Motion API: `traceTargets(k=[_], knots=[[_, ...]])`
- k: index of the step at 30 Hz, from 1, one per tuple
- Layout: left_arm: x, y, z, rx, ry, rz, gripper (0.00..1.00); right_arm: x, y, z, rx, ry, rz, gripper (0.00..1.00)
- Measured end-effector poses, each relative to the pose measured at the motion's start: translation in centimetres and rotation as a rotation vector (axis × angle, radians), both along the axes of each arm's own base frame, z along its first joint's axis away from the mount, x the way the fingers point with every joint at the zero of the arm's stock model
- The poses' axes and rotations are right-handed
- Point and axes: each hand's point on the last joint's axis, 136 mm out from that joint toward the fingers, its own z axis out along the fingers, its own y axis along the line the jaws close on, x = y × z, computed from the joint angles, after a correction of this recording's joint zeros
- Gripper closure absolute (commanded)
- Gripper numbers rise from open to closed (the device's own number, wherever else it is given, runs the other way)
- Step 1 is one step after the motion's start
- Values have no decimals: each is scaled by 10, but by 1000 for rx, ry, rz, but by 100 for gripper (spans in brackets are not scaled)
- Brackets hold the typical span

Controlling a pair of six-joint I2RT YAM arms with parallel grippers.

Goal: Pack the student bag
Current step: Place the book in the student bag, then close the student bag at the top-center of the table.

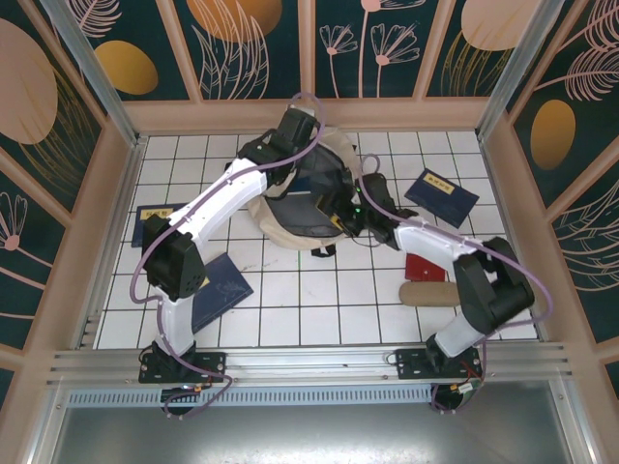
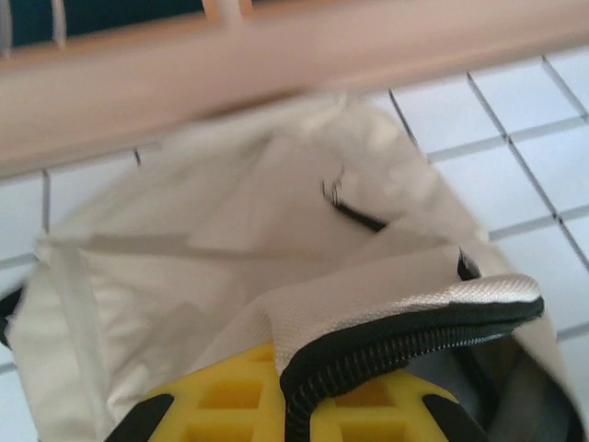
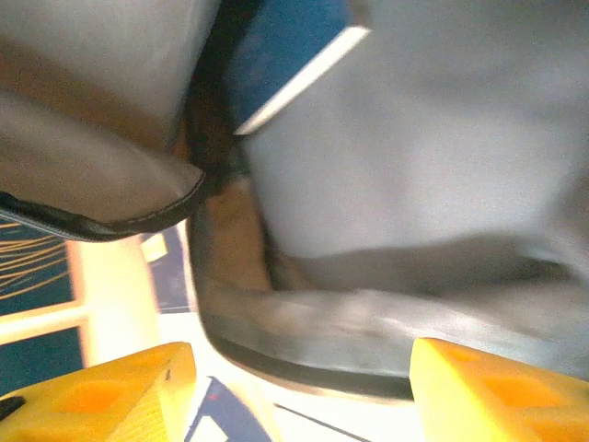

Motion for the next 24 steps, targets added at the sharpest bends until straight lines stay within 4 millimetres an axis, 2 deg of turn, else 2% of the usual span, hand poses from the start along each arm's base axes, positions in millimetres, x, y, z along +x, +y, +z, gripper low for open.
traceTargets(k=[2, 4, 6, 8, 10, 13, 16, 18, 20, 24], knots=[[-15, 4, -28, 13, 63, -18, 100, -2, -21, 5, -72, -45, -24, 37], [-28, 8, -49, 25, 112, -38, 100, 1, -34, 22, -123, -128, -34, 37], [-36, 11, -61, 26, 142, -51, 99, 2, -41, 39, -159, -205, -31, 37], [-39, 10, -67, 11, 159, -66, 93, 4, -45, 53, -185, -264, -23, 37], [-39, 7, -70, -18, 171, -80, 79, 7, -45, 63, -204, -304, -11, 37], [-40, 5, -72, -64, 196, -87, 52, 10, -43, 71, -225, -339, 17, 37], [-43, 11, -76, -123, 226, -82, 33, 12, -37, 79, -232, -367, 52, 37], [-49, 25, -74, -167, 242, -60, 25, 12, -28, 82, -232, -387, 94, 37], [-55, 47, -63, -217, 239, -25, 20, 11, -15, 84, -233, -406, 152, 37], [-62, 110, -25, -336, 157, 107, 16, 2, 37, 77, -235, -437, 337, 40]])
